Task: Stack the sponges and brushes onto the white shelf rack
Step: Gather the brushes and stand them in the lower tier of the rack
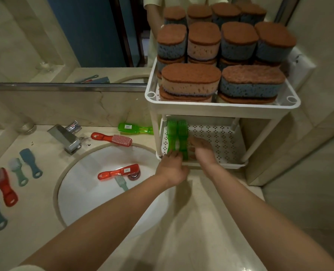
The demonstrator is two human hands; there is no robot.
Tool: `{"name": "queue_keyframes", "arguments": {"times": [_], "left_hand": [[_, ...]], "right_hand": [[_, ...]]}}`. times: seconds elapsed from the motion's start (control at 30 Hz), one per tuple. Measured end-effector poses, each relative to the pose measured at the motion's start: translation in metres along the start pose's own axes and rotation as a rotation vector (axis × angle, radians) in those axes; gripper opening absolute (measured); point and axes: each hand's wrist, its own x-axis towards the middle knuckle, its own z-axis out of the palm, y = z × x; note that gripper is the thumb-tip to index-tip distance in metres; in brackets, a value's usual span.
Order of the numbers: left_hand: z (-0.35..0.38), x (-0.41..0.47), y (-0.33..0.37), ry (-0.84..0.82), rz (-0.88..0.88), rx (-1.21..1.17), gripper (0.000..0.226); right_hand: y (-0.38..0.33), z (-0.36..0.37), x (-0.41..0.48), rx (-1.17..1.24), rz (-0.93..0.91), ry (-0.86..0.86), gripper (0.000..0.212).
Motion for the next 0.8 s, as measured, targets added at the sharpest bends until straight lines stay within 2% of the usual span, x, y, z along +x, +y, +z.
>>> {"name": "queue_keyframes", "arguments": {"times": [0.07, 0.1, 0.17, 0.27, 0.43, 0.67, 0.8], "left_hand": [[0.005, -0.018, -0.007, 0.092, 0.037, -0.155, 0.048], [0.007, -0.026, -0.011, 0.139, 0.042, -0.215, 0.051], [0.012, -0.041, -0.022, 0.222, 0.038, -0.305, 0.049], [0.014, -0.058, -0.041, 0.286, 0.007, -0.435, 0.042], [0.008, -0.079, -0.077, 0.344, -0.142, -0.669, 0.037], [-0.011, -0.093, -0.133, 0.334, -0.298, -0.749, 0.032], [-0.032, -0.09, -0.165, 0.362, -0.324, -0.76, 0.03]], "right_hand": [[0.006, 0.0, -0.018, 0.015, -0.093, 0.12, 0.019], [0.009, 0.002, -0.027, 0.028, -0.129, 0.143, 0.022], [0.017, 0.007, -0.041, 0.074, -0.168, 0.132, 0.03], [0.024, 0.02, -0.057, 0.096, -0.164, 0.102, 0.031], [0.027, 0.051, -0.074, 0.058, -0.16, 0.03, 0.031], [0.029, 0.11, -0.085, -0.07, -0.115, -0.16, 0.031], [0.02, 0.145, -0.076, -0.131, -0.117, -0.192, 0.026]]}}
